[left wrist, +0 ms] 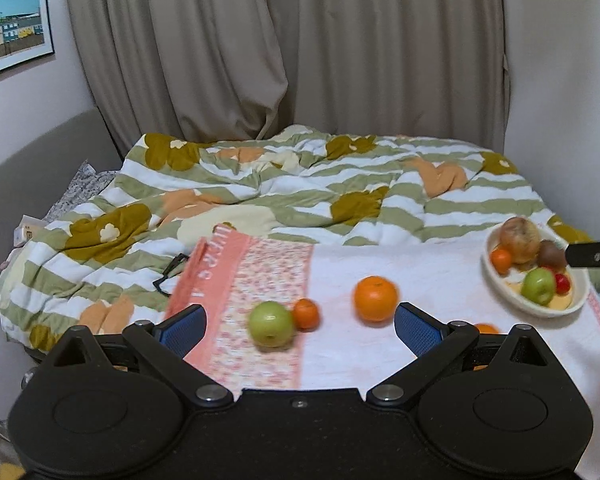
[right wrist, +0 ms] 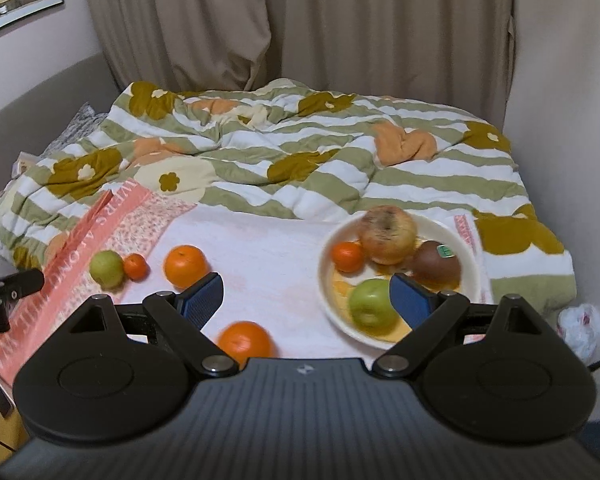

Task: Organize fruits
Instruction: 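Withdraw both open tools from the bowl toward the remaining fruit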

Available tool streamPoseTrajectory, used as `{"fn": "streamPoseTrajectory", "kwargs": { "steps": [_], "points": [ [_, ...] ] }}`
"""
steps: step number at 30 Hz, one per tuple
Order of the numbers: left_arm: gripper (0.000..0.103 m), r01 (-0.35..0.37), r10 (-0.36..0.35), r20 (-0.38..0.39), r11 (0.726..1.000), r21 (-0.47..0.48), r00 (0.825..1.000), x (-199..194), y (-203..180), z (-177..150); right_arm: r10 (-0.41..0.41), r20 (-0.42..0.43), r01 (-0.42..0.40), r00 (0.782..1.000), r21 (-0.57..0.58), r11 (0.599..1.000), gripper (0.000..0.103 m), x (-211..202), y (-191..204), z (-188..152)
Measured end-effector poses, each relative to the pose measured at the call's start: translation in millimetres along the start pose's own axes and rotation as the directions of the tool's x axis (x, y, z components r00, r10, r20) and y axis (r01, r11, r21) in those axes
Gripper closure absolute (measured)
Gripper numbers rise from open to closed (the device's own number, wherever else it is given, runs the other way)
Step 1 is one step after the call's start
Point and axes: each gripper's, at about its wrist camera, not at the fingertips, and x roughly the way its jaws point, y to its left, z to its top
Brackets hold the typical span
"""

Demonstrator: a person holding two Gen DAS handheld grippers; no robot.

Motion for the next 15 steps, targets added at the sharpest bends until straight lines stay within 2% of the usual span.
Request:
{"fn": "streamPoseTrajectory", "kwargs": {
  "steps": [8,15],
  "points": [
    [0.001,0.071,-0.067,-0.087,0.996,0.046,0.994,39.9,61.9,0.4,-0.058,-0.009,0.058,0.998,0.057,0.997,0.000,31.0,66.4,4.9],
    [0.001,0.177,-0.160,-0.175,0.981,0.080,0.971,87.3,85.1,-0.1,-0.090,-0.075,0.096,0.993,0.079,0.992,0.000,76.6,102.6,4.1]
  ]
}}
